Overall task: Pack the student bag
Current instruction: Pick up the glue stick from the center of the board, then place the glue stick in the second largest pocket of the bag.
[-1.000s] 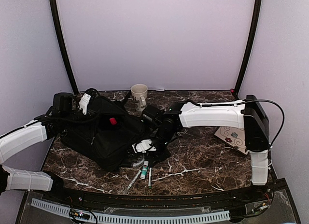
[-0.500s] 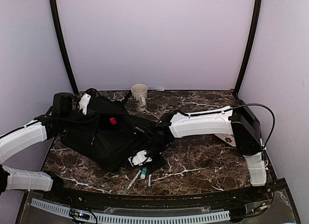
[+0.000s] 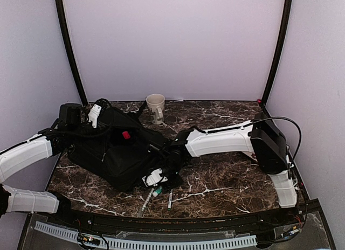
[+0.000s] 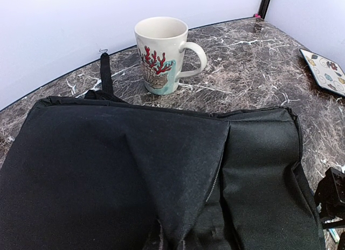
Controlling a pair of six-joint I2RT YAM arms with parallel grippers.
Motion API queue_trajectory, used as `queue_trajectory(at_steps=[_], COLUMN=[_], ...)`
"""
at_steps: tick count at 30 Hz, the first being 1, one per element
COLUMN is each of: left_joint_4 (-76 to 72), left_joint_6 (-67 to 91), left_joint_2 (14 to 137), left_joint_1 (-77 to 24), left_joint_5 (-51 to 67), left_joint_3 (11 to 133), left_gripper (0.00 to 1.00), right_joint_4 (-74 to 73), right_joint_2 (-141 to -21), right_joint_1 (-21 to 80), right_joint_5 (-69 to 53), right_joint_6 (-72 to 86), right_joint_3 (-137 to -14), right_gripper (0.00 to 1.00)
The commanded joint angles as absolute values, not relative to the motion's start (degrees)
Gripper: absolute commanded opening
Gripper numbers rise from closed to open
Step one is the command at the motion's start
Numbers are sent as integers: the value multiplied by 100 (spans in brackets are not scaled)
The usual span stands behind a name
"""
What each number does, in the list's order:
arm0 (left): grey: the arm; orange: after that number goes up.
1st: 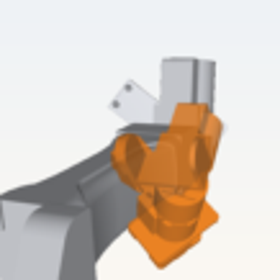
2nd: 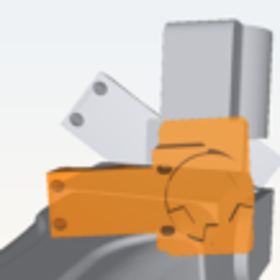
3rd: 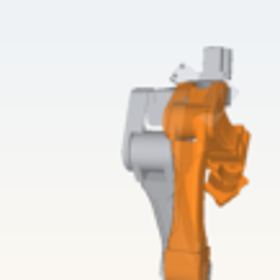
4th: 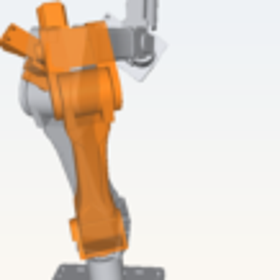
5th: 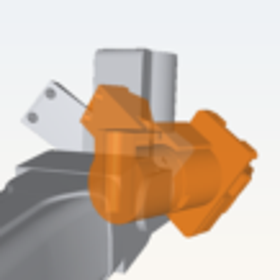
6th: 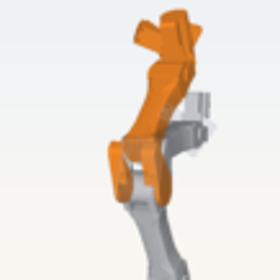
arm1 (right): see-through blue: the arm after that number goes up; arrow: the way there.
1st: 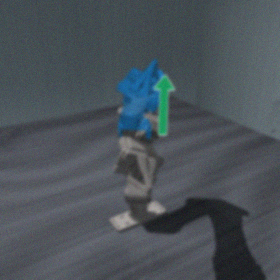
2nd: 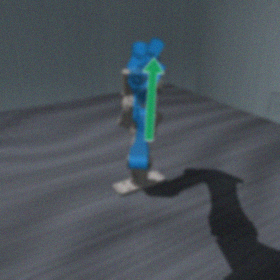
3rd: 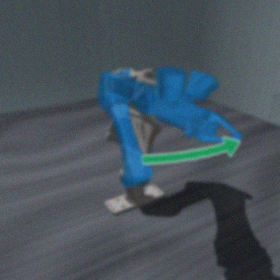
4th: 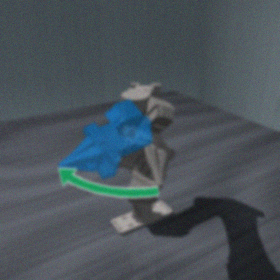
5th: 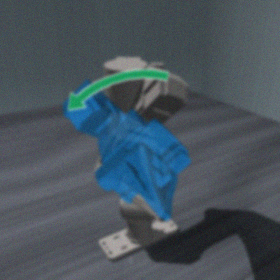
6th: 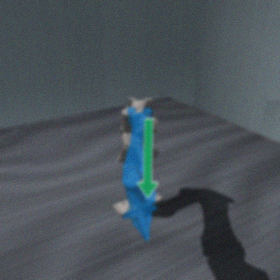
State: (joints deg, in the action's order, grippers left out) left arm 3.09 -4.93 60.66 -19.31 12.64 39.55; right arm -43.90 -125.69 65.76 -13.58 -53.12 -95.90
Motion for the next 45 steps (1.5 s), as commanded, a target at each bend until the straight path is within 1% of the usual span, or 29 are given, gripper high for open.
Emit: queue_trajectory(at_steps=[1, 4, 6, 8, 11, 14, 21, 29, 32, 36, 41, 45], left_joint_4=[-404, -409, -404, -405, -404, -404, -406, -409, -413, -437, -453, -457], left_joint_6=[-545, -545, -549, -546, -545, -545, -545, -528, -520, -501, -469, -452], left_joint_2=[5749, 5752, 5748, 5748, 5764, 5782, 5814, 5799, 5792, 5792, 5792, 5775], left_joint_1=[-2019, -2015, -2021, -2020, -2015, -2016, -2020, -2019, -2011, -2014, -2020, -2015], left_joint_5=[1661, 1661, 1661, 1661, 1661, 1668, 1678, 1683, 1709, 1743, 1775, 1800], left_joint_3=[4087, 4087, 4074, 4079, 4078, 4086, 4086, 4087, 4087, 4085, 4079, 4087], left_gripper=[0, 0, 0, 0, 0, 0, 0, 0, 0, 0, 0, 0], right_joint_4=[-4455, -4477, -4537, -4612, -4740, -4908, -5588, -5950, -5224, -3945, -3448, -3115], right_joint_2=[-12613, -12574, -12549, -12507, -12399, -12180, -11782, -11823, -11885, -12195, -12907, -13370], right_joint_1=[6624, 6623, 6627, 6627, 6651, 6700, 6708, 6441, 6251, 6117, 6082, 6064], right_joint_5=[-1139, -1030, -994, -981, -954, -967, -1011, -1363, -1349, -592, 20, 53], right_joint_6=[-5415, -5465, -5507, -5534, -5471, -5454, -5468, -5061, -4361, -3501, -3104, -3096], right_joint_3=[-9583, -9516, -9486, -9481, -9519, -9599, -10109, -11291, -11572, -11701, -12279, -12546], right_gripper=[40, 35, 28, 24, 19, 16, 12, 10, 11, 13, 13, 15])
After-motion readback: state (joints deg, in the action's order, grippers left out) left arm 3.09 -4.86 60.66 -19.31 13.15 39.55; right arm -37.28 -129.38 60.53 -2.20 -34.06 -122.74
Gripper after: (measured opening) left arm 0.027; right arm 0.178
